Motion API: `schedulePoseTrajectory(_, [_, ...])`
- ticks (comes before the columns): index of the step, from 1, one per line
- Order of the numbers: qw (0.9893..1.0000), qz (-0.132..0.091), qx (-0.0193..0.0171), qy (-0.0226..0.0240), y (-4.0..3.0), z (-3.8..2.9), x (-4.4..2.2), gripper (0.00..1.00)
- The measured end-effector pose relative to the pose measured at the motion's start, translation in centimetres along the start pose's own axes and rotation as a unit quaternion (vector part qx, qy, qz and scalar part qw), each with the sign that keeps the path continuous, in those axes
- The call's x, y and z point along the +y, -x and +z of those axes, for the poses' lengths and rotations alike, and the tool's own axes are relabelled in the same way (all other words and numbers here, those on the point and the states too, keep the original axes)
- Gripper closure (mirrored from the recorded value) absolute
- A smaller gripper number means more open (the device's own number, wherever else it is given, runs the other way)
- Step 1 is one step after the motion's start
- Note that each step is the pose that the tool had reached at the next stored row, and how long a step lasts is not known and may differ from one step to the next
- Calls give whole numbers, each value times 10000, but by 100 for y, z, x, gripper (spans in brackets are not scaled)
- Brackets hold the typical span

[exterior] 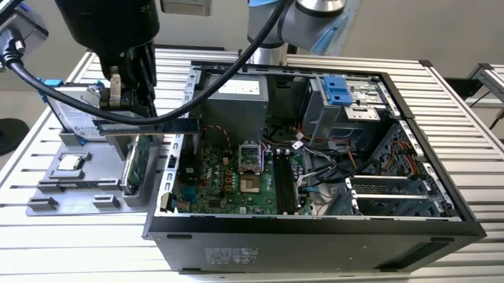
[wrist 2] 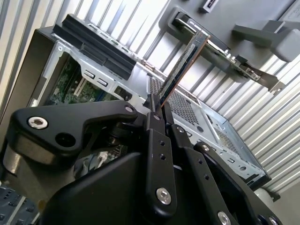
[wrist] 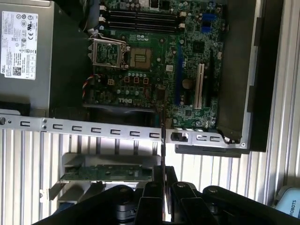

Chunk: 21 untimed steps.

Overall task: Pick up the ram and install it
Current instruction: 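Pick up the ram and move it above insertion slot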

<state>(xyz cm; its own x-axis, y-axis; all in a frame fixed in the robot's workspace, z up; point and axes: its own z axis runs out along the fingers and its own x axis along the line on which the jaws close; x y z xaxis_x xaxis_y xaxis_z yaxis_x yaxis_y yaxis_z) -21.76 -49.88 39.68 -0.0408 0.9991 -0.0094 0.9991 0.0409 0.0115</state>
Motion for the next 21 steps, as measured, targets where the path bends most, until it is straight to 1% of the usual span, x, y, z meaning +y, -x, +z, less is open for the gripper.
schedulePoseTrajectory(13, [10000,0,-1,0,7,2,186,100])
schedulePoseTrajectory(14, [10000,0,0,0,8,2,213,100])
schedulePoseTrajectory(21, [10000,0,0,0,12,3,309,100])
